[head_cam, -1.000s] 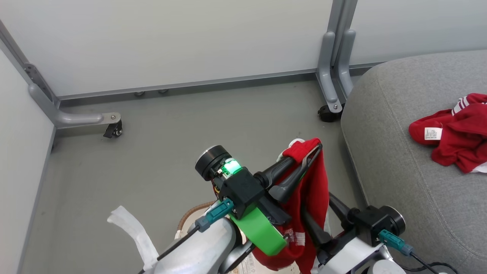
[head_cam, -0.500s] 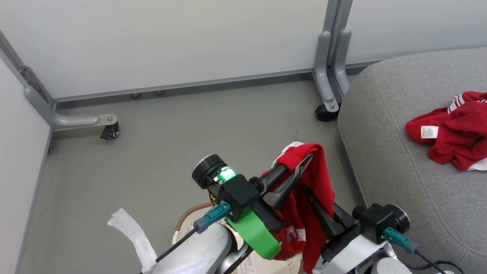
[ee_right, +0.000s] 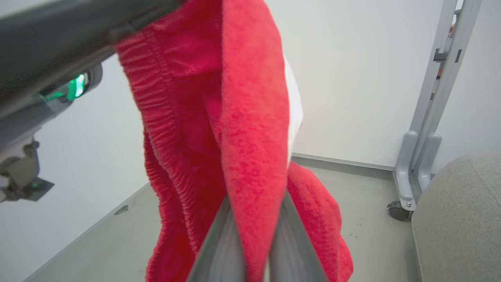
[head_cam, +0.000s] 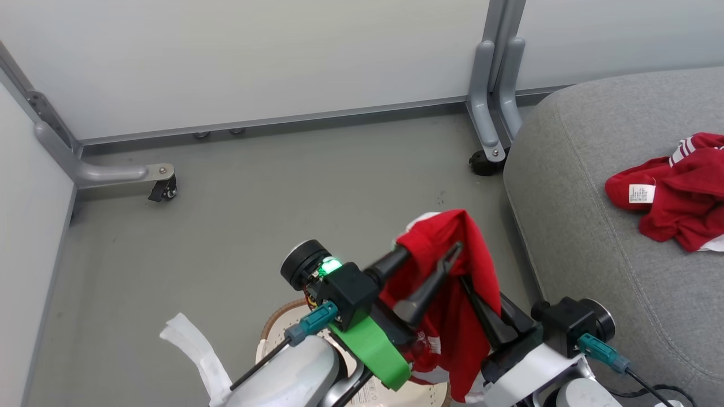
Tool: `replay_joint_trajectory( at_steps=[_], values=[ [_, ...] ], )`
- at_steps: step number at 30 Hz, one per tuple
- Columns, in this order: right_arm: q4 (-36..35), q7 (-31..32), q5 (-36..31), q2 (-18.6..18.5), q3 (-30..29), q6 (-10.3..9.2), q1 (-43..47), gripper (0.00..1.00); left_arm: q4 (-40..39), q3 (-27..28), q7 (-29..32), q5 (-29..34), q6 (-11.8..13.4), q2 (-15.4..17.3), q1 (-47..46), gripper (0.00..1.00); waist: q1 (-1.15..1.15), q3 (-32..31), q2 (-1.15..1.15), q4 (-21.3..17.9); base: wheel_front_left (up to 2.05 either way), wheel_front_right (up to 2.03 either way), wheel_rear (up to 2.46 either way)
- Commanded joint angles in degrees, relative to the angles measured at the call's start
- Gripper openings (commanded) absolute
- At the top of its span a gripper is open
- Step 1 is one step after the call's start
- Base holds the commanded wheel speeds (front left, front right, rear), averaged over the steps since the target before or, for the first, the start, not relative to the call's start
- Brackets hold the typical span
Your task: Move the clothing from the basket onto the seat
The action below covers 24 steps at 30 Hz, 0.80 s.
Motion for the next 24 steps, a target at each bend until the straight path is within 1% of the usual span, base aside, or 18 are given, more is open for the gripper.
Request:
replay_joint_trajectory(
  at_steps=[1,7,14,20,24],
  values=[
    [-0.3,0.0,0.1,-0.1,-0.3,-0.11,-0.7,0.00,0.4,0.0,-0.2,-0.5,-0.2,0.5,0.4,1.00,0.00,0.2,0.00,0.0,0.00,0.00,0.00],
    [-0.7,0.0,0.0,0.3,-1.5,-0.11,-0.9,0.00,1.4,-1.0,-0.1,-0.3,-0.2,1.3,0.1,1.00,0.00,1.3,0.00,0.1,0.00,0.00,0.00],
    [-2.4,0.0,0.7,1.2,-4.8,-0.11,-0.5,0.00,2.7,-2.4,-0.1,-0.6,-0.2,2.4,0.4,1.00,0.00,2.1,0.00,-0.4,0.00,0.00,0.00],
    [-3.2,0.0,0.4,2.1,-8.2,-0.11,0.5,0.00,3.0,-2.2,-0.1,-0.6,0.2,3.7,1.3,1.00,0.00,2.4,0.00,-1.9,0.00,0.00,0.00],
    [-3.5,0.0,1.3,2.8,-10.3,-0.11,1.0,0.00,2.7,-1.8,-0.1,-0.7,0.7,4.4,2.3,1.00,0.00,2.6,0.00,-3.6,0.00,0.00,0.00]
  ],
)
